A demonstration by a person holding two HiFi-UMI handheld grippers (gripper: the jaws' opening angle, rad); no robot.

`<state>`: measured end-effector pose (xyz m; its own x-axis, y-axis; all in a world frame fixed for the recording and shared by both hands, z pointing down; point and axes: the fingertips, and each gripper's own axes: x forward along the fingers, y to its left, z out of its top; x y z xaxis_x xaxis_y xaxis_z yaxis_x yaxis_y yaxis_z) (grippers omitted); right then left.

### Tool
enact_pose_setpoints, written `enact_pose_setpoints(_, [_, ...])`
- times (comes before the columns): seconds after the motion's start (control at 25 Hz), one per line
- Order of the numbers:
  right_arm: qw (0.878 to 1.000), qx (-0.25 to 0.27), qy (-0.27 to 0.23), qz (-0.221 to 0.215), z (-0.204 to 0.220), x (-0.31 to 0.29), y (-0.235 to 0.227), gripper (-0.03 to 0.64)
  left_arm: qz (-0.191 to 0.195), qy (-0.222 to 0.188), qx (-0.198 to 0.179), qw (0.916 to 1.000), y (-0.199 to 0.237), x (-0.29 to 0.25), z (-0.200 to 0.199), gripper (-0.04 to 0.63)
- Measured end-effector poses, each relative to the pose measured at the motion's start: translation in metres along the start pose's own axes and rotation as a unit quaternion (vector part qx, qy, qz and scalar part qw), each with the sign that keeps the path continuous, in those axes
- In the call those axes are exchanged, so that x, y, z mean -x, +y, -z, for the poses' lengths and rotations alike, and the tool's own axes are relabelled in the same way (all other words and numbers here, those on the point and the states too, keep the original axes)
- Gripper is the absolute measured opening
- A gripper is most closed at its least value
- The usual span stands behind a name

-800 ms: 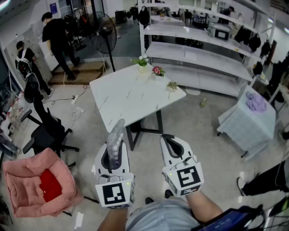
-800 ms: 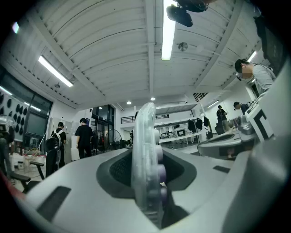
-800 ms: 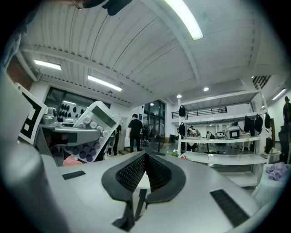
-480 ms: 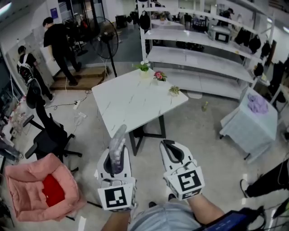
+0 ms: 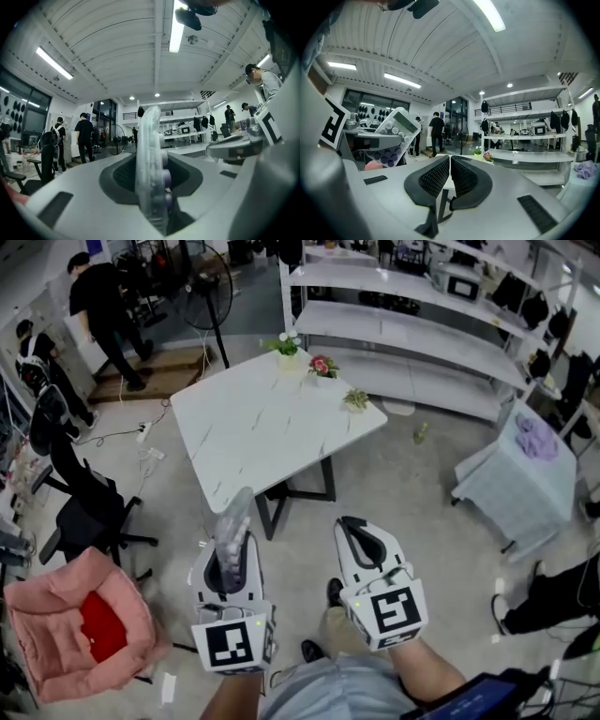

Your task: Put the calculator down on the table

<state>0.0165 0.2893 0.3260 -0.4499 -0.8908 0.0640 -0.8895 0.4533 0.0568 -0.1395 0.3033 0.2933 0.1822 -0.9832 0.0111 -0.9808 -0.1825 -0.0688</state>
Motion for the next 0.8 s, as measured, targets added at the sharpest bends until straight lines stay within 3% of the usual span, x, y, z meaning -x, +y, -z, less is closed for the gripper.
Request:
enact_pose_setpoints(0.36, [0.999,-0.024,0.027,-0.006,0.034,-0.086,-0.064,0.020,0.004,0.027,-0.013,0.9995,-0.006,-0.097,0.034,0.133])
enact_pose_setpoints(0.8, [0.997,-0.058,0.037,-0.037,0.036,-0.195,-0.136,0.018,-0.015,0.045,-0.050,0.9977,-0.005,-0.218,0.024,0.133])
